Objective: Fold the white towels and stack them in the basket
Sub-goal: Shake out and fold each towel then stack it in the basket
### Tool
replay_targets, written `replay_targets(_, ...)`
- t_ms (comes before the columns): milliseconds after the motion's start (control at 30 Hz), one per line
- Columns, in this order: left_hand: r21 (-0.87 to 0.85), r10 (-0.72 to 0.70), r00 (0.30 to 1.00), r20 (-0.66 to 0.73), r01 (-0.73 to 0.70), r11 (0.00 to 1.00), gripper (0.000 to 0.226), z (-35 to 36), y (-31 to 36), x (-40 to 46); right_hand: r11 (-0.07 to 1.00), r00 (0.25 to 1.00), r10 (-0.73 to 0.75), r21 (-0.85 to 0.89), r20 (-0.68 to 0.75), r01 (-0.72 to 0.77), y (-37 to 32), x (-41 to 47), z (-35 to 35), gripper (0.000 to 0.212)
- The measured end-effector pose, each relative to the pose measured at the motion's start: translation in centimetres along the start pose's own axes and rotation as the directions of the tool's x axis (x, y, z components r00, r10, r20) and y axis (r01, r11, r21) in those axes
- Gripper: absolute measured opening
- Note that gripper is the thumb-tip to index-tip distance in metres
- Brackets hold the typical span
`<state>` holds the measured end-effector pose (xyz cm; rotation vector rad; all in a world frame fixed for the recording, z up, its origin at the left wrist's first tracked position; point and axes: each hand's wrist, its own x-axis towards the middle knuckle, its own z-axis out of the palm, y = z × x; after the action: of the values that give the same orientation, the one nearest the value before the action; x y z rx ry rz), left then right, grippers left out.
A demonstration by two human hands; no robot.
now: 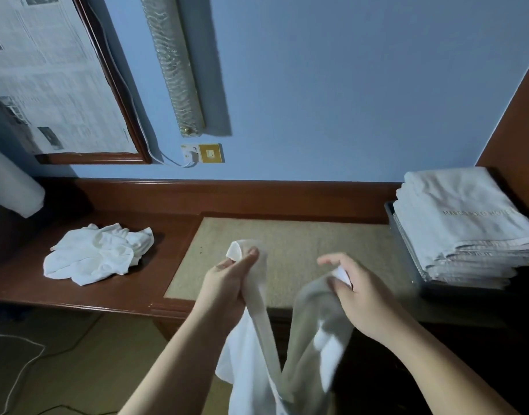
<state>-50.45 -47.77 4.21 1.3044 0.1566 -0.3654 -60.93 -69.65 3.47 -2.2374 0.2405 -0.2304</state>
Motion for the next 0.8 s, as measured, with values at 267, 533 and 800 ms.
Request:
replay_targets(267, 0.344, 0.194, 0.980, 0.032, -0.194, 0.919, 0.051, 1.0, -1.8, -4.1, 0.996, 0.988, 0.080, -0.038, -0.135, -0.085, -2.4, 0.9, 1.8, 0.020)
replay_targets(533, -0.198, -0.185, 0.969, 0.161, 0.215, 0.956, 0.046, 0.8, -3.8, -2.4, 0.996, 0.981, 0.091, 0.037, -0.173, -0.085, -2.6, 0.1, 2.5, 0.026)
replay_targets(800, 0.065, -0.012, 0.999, 0.037, 0.010, 0.998, 0.014, 3.0, -5.3, -5.0, 0.967, 0.956, 0.230, 0.154, -0.179, -0.204, -2.2, -0.8, 4.1, 0.053)
